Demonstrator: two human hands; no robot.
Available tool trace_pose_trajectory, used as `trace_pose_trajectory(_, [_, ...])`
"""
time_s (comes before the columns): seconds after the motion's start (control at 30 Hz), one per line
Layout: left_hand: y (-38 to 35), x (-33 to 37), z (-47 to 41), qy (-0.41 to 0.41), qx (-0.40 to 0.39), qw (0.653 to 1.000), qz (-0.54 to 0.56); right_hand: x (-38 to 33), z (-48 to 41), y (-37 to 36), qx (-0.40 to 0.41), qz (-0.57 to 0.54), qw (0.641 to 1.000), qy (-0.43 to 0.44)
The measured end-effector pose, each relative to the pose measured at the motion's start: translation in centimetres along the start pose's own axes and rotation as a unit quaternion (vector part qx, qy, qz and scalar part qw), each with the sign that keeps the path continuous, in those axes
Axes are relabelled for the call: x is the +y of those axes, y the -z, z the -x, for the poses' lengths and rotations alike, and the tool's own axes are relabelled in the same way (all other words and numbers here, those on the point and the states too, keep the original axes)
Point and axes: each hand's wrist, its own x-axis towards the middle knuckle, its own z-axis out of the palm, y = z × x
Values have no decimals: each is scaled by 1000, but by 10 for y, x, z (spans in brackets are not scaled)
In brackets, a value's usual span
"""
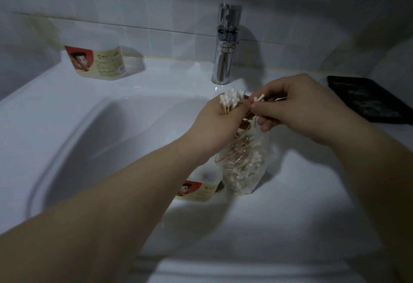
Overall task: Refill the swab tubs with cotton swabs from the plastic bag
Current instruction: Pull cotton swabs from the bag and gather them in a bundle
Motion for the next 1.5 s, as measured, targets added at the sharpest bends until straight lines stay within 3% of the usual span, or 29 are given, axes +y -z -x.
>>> trace_pose_trajectory(0.23, [-1, 0, 3, -5, -55, 998, -29, 4, -5, 0, 15, -86, 996, -2])
trace_pose_trajectory(0.4, [1, 1, 1, -18, -43, 998, -41, 6, -7, -3, 34, -95, 995, 20])
trace_pose_trajectory(0.63, [1, 0, 0, 19, -23, 1000, -3, 11, -9, -14, 118, 52, 988, 86])
trace_pose_trajectory(0.9, [3, 1, -2, 29, 6, 999, 42, 9, -6, -16, 12, 131, 987, 96])
trace_pose_trajectory(1.1, [8, 6, -7, 69, 64, 986, 141, 3, -2, -5, 36, 182, 977, 105])
trace_pose_trajectory(1.3, [11, 5, -10, 77, 102, 976, 179, -4, 7, -18, -118, 333, 935, 36])
trace_pose_trajectory(1.43, [8, 5, -8, 75, 90, 981, 154, -1, 5, -31, -134, 445, 885, 23])
trace_pose_trajectory(1.5, [7, 5, -7, 74, 89, 983, 142, 0, 3, -37, -118, 459, 880, 44])
